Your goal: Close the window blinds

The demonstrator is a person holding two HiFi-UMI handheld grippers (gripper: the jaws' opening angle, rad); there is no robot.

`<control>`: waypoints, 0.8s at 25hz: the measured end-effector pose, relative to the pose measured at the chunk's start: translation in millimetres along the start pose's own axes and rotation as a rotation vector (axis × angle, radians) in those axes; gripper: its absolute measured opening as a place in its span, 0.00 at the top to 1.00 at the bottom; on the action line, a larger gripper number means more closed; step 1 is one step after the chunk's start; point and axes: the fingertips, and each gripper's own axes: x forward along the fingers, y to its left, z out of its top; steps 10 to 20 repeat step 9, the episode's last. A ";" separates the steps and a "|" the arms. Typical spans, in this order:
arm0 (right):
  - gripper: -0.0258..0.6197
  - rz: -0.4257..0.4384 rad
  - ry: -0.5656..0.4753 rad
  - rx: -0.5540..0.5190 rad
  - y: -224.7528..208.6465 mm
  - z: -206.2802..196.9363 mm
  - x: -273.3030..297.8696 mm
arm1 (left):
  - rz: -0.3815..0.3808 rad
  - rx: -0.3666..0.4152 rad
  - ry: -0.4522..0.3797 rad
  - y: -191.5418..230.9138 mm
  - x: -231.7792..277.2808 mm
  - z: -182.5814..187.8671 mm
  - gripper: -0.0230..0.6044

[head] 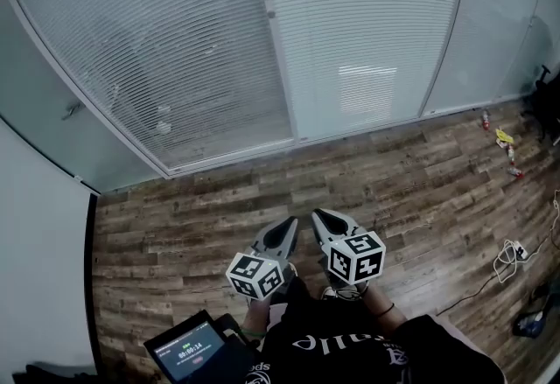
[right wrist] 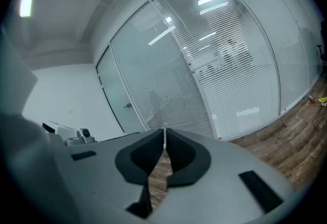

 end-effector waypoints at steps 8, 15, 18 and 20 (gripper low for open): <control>0.92 -0.004 -0.005 -0.014 -2.3 5.2 2.8 | 0.003 0.006 -0.001 2.9 3.1 3.9 0.96; 0.92 -0.005 -0.006 -0.017 -2.4 4.9 1.2 | 0.002 0.008 -0.001 1.3 3.2 3.7 0.96; 0.92 -0.005 -0.006 -0.017 -2.4 4.9 1.2 | 0.002 0.008 -0.001 1.3 3.2 3.7 0.96; 0.92 -0.005 -0.006 -0.017 -2.4 4.9 1.2 | 0.002 0.008 -0.001 1.3 3.2 3.7 0.96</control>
